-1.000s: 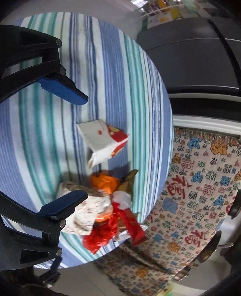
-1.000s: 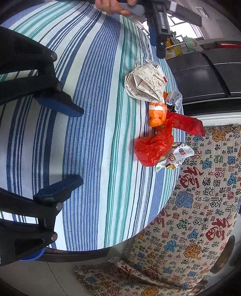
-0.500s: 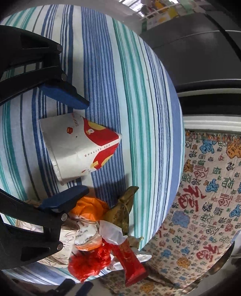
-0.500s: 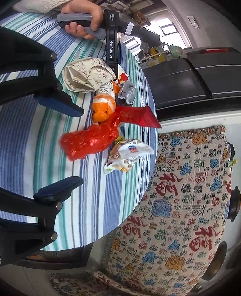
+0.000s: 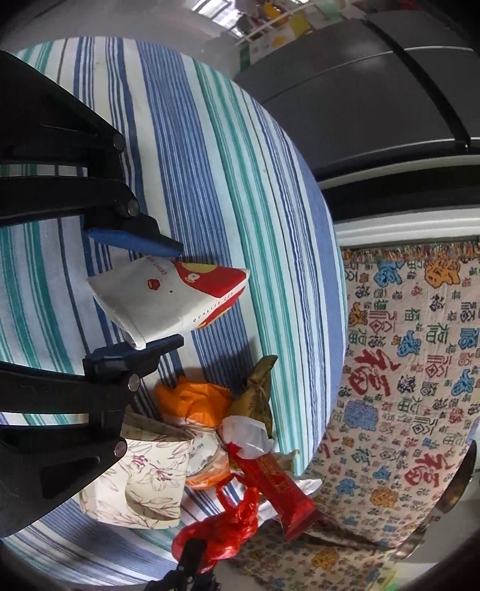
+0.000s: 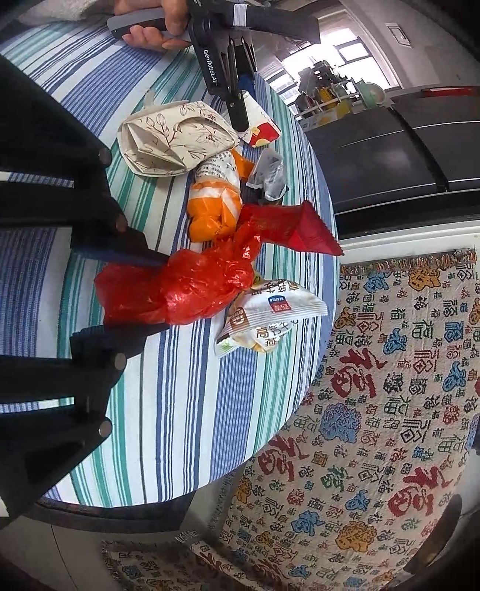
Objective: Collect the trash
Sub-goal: 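Grasp the white-red paper cup with the left tool while the right tool grasps the red plastic bag, then carry the paper cup and red bag over the wastebasket and open both tools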
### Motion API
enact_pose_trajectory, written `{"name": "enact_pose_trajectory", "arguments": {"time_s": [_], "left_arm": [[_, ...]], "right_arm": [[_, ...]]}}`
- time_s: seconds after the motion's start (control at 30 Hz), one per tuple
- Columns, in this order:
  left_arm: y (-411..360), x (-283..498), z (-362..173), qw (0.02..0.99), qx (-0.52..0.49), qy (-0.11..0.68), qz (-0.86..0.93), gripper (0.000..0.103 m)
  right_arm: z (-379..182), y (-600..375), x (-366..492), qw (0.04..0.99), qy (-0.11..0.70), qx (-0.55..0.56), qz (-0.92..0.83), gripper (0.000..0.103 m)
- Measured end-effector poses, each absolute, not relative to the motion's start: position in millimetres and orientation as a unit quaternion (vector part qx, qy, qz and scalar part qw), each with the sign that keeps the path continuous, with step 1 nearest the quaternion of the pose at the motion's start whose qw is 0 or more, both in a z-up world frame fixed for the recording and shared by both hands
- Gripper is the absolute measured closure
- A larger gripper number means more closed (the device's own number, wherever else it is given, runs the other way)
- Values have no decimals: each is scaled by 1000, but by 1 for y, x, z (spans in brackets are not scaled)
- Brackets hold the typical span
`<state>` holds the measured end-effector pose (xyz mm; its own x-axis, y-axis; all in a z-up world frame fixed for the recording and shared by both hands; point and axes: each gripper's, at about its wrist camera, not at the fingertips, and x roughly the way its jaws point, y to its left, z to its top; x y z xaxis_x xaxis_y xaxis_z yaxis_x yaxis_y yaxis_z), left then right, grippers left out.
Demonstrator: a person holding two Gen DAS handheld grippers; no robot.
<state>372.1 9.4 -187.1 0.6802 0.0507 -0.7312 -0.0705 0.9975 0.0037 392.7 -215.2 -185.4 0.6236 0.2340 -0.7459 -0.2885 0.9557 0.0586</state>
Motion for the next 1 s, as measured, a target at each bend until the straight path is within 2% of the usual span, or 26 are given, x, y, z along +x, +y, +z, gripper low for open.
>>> {"name": "enact_pose_trajectory", "arguments": {"time_s": [0.47,0.73,1.0], "left_arm": [[9,301,-142,925,-40,379,-12,61],[-37,269,-128,924,-47,371,-77,61],[-106,268,-136,910,-28,387,-142,61]], "right_arm": [[-168,-263,333,889,433,37,143,76],[-159,-277,306,895,429,37,119,76],[-152,-300,282,899,423,57,97,76]]}}
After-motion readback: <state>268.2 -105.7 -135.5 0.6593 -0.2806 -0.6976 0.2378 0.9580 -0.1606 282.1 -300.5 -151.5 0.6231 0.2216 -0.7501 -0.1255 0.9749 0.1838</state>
